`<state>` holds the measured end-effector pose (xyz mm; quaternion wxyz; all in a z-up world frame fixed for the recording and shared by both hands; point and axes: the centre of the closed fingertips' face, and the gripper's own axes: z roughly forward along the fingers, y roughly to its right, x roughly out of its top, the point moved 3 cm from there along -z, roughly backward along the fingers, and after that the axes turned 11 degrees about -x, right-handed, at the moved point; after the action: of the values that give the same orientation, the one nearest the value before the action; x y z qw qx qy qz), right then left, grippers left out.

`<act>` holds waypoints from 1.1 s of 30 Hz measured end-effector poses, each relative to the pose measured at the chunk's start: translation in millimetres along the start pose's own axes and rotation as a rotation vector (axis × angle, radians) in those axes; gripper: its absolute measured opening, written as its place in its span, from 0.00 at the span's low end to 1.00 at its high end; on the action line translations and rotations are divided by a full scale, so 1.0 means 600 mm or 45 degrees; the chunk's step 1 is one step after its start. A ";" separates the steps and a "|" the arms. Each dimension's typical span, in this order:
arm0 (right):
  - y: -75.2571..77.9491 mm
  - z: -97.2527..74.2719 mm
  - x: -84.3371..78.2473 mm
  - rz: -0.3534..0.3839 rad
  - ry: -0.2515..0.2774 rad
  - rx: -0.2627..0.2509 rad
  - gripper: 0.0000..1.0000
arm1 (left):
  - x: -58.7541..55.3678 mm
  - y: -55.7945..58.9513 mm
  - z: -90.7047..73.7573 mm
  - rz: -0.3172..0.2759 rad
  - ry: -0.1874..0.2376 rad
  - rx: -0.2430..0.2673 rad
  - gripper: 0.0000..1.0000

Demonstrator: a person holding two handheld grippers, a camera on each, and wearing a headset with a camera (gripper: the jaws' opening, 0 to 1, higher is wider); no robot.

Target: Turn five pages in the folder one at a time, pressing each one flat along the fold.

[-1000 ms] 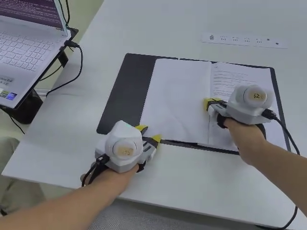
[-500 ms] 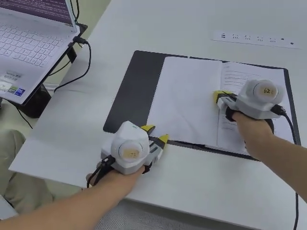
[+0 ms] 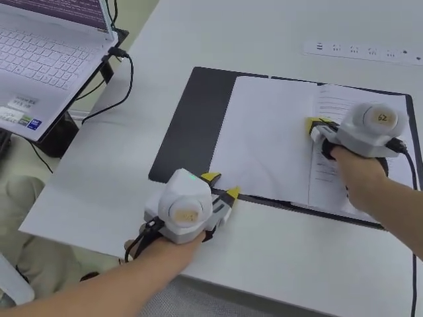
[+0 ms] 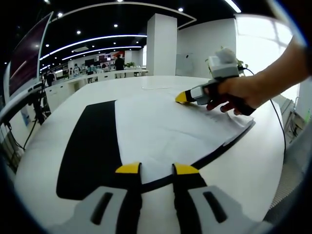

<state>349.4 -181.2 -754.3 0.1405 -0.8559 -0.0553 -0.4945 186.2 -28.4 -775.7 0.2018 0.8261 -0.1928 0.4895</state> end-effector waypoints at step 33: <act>0.029 0.113 0.044 -0.102 0.034 -0.051 0.00 | 0.000 0.001 0.000 -0.006 0.021 0.006 0.23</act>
<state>423.2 -178.8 -766.9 0.1042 -0.8490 -0.0776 -0.5121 185.9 -28.8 -775.8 0.2027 0.8230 -0.1879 0.4962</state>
